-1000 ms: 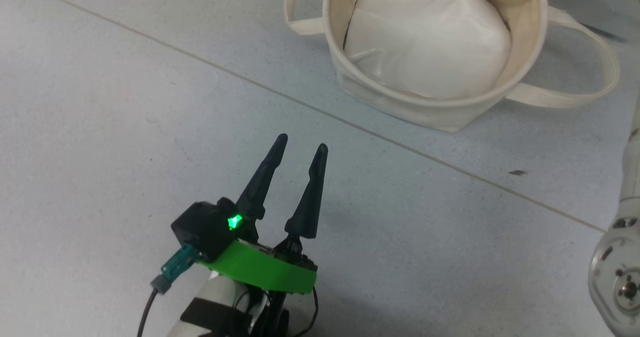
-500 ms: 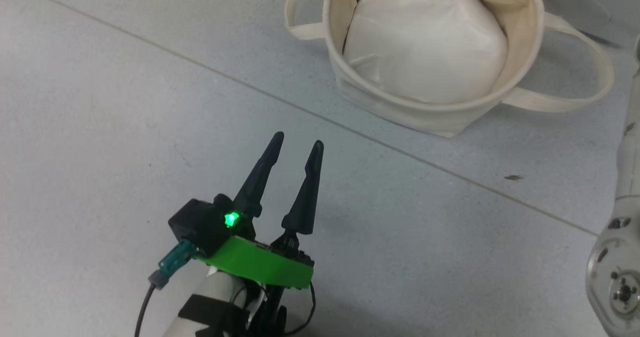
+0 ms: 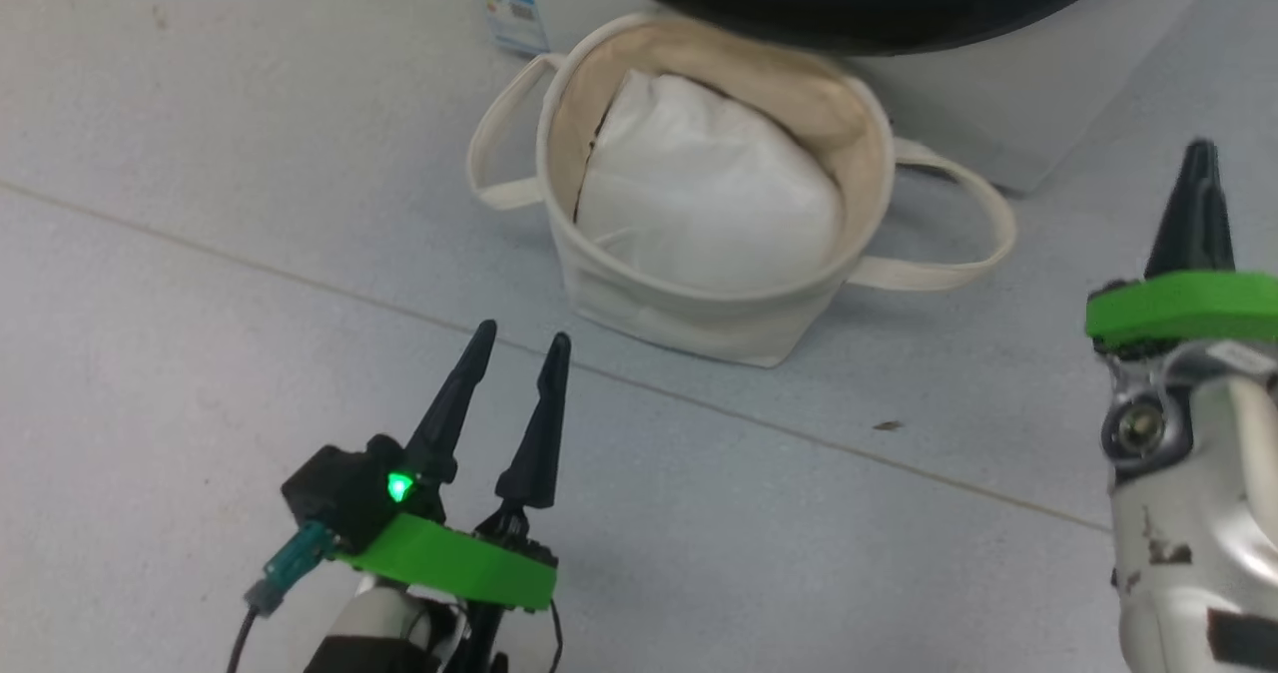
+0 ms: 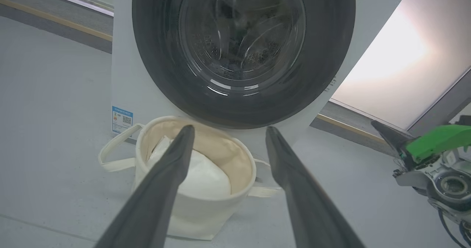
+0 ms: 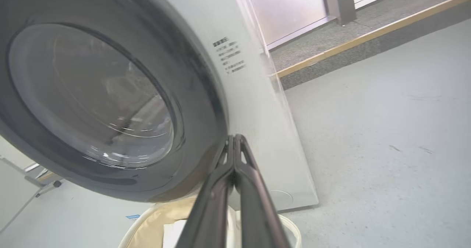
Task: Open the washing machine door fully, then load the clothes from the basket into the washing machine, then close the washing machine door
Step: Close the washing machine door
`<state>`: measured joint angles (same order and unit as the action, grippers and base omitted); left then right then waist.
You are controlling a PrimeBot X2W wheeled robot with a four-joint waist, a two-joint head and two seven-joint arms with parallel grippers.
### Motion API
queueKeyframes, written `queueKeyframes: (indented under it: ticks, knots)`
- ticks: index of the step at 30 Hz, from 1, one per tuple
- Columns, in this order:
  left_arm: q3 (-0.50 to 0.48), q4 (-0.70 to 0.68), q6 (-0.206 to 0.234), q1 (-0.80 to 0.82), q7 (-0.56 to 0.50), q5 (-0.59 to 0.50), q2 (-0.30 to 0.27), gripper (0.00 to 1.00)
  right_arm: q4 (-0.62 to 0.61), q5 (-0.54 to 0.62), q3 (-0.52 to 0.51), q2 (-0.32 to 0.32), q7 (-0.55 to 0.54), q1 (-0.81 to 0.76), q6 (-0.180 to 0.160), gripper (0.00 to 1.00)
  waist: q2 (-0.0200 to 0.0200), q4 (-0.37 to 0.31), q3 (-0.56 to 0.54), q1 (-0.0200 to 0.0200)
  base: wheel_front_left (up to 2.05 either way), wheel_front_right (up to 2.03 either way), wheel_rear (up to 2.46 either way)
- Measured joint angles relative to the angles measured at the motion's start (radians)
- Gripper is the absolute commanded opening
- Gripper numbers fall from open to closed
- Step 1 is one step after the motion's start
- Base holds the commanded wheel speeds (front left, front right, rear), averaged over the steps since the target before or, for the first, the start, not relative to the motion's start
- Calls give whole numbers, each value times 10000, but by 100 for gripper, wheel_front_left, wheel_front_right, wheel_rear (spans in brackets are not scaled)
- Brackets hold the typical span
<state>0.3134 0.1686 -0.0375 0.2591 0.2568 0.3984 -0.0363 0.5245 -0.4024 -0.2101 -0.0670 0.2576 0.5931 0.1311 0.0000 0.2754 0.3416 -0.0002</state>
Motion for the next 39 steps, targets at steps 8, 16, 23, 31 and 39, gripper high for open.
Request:
queueKeyframes:
  ticks: [8,16,23,31,39]
  knots:
    - [-941,276,-347,-759,0,-506,-8,100,-1981,-161,1012,88,-4,-2892,-2,0,0,-1015,-1088,-1,0,0,0]
    - [-1557,330,-548,-1647,0,-725,-21,100,-3559,704,1975,165,-6,-5286,-2,97,0,-2020,-2234,0,0,0,0]
    - [-1839,474,-228,-2241,0,-1902,-25,100,-3494,943,2194,249,-8,-6304,-2,100,0,-2522,-3075,0,0,0,0]
    - [-1856,244,-247,-2401,0,-1620,-54,100,-3722,855,1662,249,-6,-6414,-2,100,0,-2602,-3356,2,0,0,0]
    - [-1697,217,-326,-2556,0,-1620,-56,100,-3917,888,2006,249,-8,-6419,-2,100,0,-2517,-3471,2,0,0,0]
